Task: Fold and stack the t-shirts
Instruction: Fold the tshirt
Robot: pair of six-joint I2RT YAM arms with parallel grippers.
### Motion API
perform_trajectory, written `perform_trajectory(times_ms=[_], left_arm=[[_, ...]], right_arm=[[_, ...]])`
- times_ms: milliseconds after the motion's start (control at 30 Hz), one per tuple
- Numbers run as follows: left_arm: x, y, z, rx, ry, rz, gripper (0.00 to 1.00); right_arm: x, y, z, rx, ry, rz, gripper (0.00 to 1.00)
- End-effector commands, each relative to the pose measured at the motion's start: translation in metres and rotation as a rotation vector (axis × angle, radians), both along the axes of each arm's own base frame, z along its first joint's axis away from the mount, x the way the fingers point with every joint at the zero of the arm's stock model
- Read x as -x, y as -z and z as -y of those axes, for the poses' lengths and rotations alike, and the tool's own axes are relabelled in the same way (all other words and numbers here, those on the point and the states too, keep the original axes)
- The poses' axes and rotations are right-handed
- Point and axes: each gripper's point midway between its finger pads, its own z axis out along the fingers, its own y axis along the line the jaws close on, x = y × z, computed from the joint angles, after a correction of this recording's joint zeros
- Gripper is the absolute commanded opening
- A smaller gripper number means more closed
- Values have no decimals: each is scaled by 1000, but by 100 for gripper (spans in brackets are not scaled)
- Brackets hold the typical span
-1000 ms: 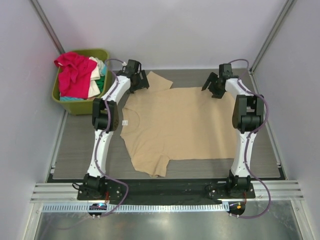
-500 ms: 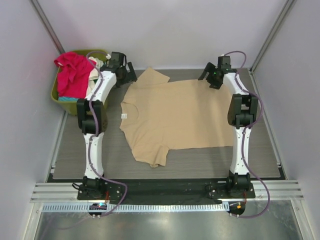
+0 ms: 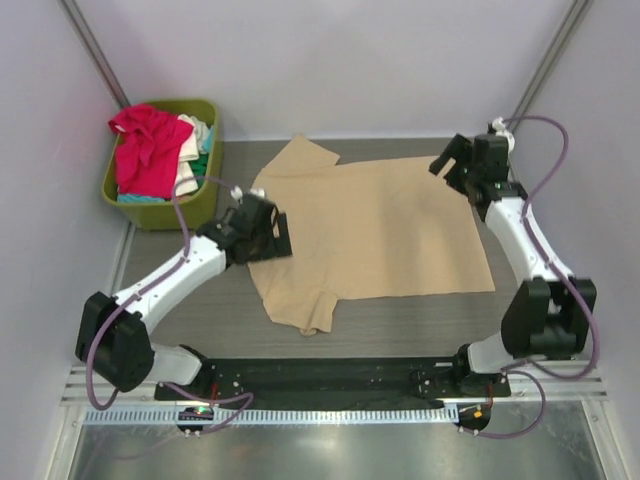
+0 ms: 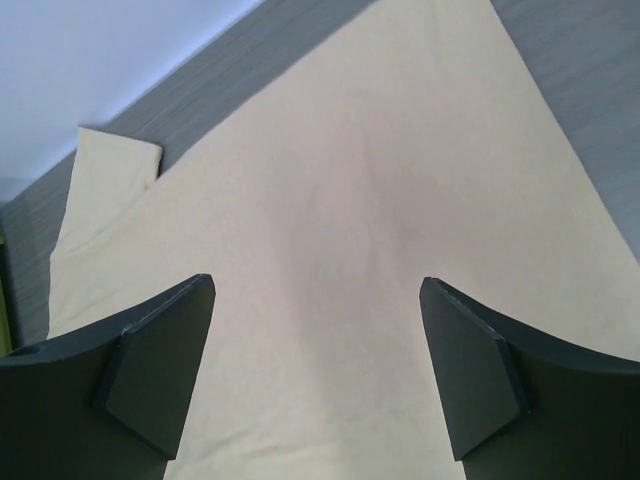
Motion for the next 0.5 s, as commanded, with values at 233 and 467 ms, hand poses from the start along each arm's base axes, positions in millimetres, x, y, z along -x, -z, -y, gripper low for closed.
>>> perform_trajectory(times_ms=[233, 467], left_arm=[[139, 46, 68, 112, 251, -109, 81], [158, 69, 75, 55, 318, -148, 76]], right_arm=[[129, 30, 12, -68, 133, 3, 98], [165, 53, 36, -37, 230, -83, 100]])
